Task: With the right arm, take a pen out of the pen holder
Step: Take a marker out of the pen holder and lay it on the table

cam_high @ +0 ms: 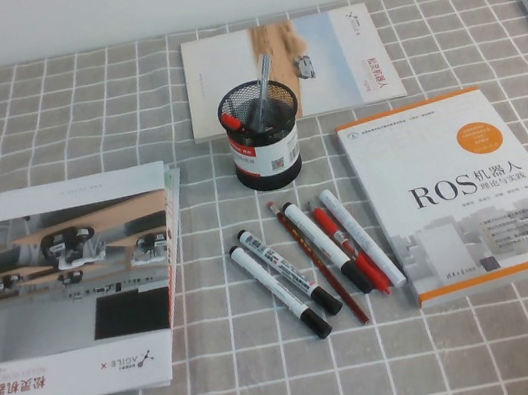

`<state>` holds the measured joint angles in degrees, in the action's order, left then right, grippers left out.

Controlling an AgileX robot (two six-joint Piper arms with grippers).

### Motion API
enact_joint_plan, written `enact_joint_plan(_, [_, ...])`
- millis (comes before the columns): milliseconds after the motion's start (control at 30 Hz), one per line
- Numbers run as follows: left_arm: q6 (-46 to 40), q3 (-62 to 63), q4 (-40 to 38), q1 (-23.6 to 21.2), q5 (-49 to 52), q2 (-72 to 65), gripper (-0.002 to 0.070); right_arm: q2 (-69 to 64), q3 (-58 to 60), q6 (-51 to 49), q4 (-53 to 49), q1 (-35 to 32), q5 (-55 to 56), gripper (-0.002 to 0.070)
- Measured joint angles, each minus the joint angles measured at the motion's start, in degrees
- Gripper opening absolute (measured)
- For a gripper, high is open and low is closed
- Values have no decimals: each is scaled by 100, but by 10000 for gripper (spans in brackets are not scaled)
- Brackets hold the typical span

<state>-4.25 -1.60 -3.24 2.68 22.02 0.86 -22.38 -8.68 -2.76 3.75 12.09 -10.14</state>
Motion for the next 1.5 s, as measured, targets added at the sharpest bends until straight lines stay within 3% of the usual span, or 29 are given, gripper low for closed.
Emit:
enact_joint_plan(200, [0,0,0,0,0,0,-5,1173,803,-11,213,-777,428,-12])
enact_joint_plan(500, [0,0,0,0,0,0,-5,2236,1021,-11,235,-861,102,-12])
enact_joint_plan(967, [0,0,0,0,0,0,-5,2281,1021,693,187,-881,-1114,-12])
enact_joint_plan(1500, [0,0,0,0,0,0,-5,2281,1021,693,174,-881,-1161,-12])
